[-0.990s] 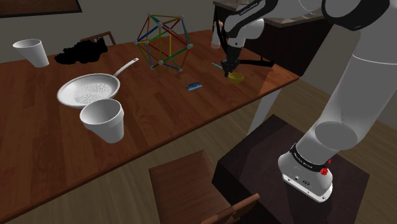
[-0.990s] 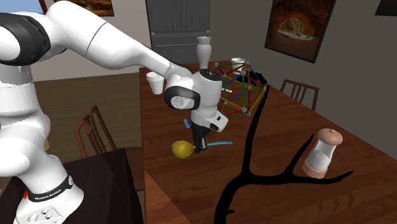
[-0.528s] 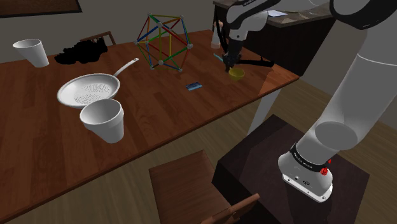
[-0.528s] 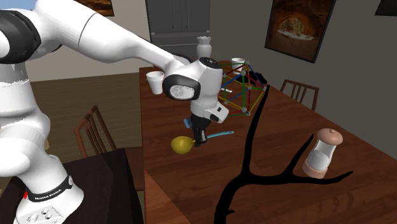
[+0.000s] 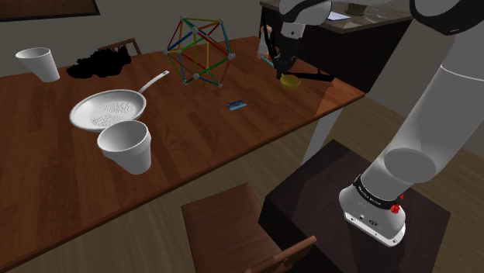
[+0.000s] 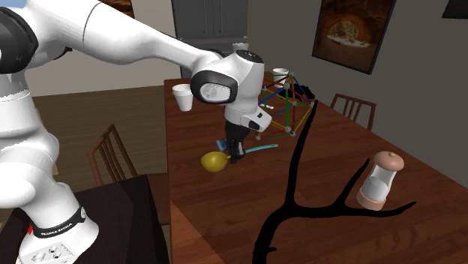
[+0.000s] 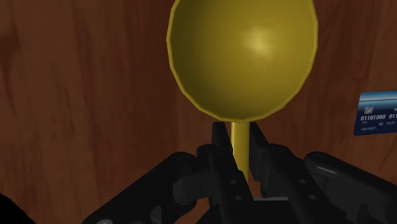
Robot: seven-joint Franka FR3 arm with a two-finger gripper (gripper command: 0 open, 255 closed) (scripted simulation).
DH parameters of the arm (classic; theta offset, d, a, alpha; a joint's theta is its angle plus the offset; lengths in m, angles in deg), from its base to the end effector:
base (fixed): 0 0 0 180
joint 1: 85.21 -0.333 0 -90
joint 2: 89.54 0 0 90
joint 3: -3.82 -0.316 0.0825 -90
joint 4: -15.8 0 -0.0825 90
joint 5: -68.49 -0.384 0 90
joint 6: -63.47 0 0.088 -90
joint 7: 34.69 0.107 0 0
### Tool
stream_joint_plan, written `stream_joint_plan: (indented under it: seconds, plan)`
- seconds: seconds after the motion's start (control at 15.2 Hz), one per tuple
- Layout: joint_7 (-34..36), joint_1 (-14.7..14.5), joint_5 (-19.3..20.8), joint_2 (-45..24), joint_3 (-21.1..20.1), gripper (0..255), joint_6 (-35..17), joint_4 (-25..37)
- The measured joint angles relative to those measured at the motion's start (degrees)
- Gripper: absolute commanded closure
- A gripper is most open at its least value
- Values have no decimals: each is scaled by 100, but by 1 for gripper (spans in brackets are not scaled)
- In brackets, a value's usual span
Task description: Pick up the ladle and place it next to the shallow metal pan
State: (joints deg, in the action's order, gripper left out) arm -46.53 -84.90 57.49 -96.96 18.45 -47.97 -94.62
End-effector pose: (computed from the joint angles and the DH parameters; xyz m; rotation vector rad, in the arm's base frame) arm 0.5613 -0.1324 0.4162 -2.9704 0.1989 0.1048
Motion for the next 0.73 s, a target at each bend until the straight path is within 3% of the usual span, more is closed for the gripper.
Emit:
stream_joint_plan:
  seconds: [0.73]
  plan:
    - [295,-98,106,311,-63,255,567,304]
